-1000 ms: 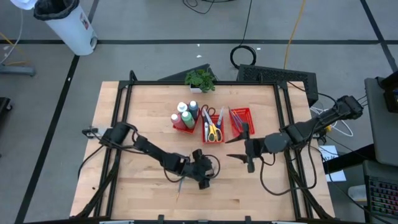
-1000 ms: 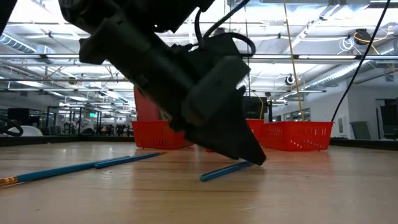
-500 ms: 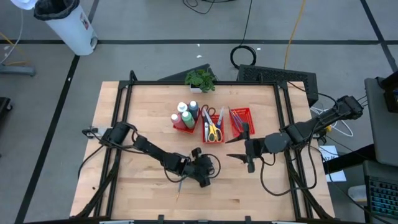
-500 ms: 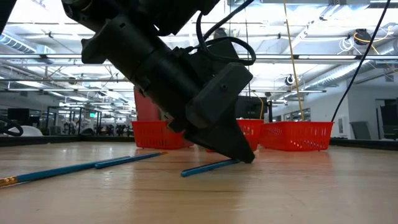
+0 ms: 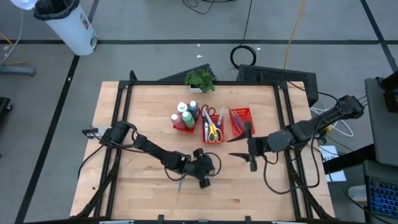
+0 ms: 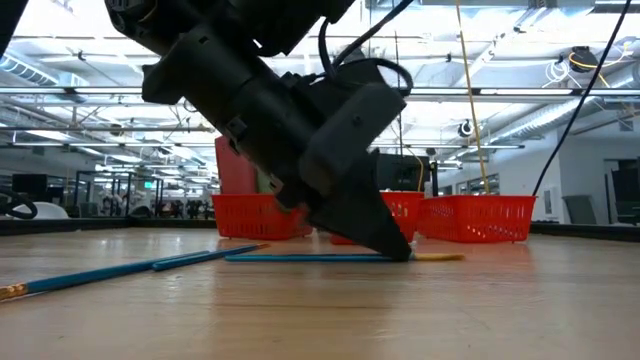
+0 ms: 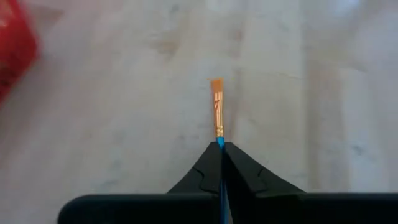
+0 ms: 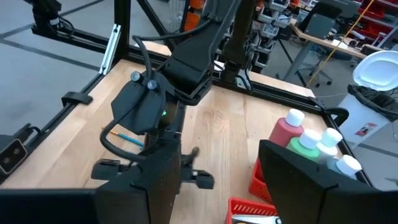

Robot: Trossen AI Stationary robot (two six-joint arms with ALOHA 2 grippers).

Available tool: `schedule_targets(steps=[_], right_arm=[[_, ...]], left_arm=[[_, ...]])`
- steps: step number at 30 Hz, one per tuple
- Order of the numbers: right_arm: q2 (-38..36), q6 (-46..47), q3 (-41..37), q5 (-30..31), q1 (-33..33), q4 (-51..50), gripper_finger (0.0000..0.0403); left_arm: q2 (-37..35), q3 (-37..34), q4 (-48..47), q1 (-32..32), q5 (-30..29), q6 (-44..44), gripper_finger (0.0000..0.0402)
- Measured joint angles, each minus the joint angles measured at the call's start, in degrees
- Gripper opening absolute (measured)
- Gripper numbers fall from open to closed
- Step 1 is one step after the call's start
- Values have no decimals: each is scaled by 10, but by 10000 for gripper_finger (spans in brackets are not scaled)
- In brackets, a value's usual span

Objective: Pick & Place Paint Supplies
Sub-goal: Put the blue paint brush into the right red bin

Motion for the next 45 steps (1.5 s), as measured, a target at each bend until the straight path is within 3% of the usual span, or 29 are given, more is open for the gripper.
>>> schedule_targets(steps=[5, 10, 16, 21, 25, 28, 31, 35, 39, 45], right_arm=[[-38, 27, 0, 0, 0, -41, 208], [-69, 74, 0, 0, 0, -109, 208], [-80, 129, -8, -1, 0, -147, 208], [-79, 92, -75, -2, 0, -25, 208], [-62, 66, -172, -4, -6, 202, 208], [-22, 62, -243, -17, -17, 411, 208], [26, 88, -274, -75, -38, 532, 208], [99, 126, -278, -134, -57, 628, 208], [158, 116, -276, -154, -61, 714, 208], [211, 114, -247, -154, -61, 725, 208]], left_arm=[[-35, -4, 49, -12, 32, 64, 1], [-97, -22, 152, -17, 21, 151, 1], [-170, -144, 343, -2, 39, 186, 0], [-195, -248, 576, 24, 40, 197, 0], [-196, -271, 662, 37, 54, 198, 0], [-196, -264, 655, 42, 61, 204, 0], [-196, -257, 648, 42, 67, 217, 0], [-196, -252, 643, 42, 69, 224, 0], [-196, -252, 636, 43, 64, 224, 0], [-196, -252, 632, 43, 53, 224, 0]])
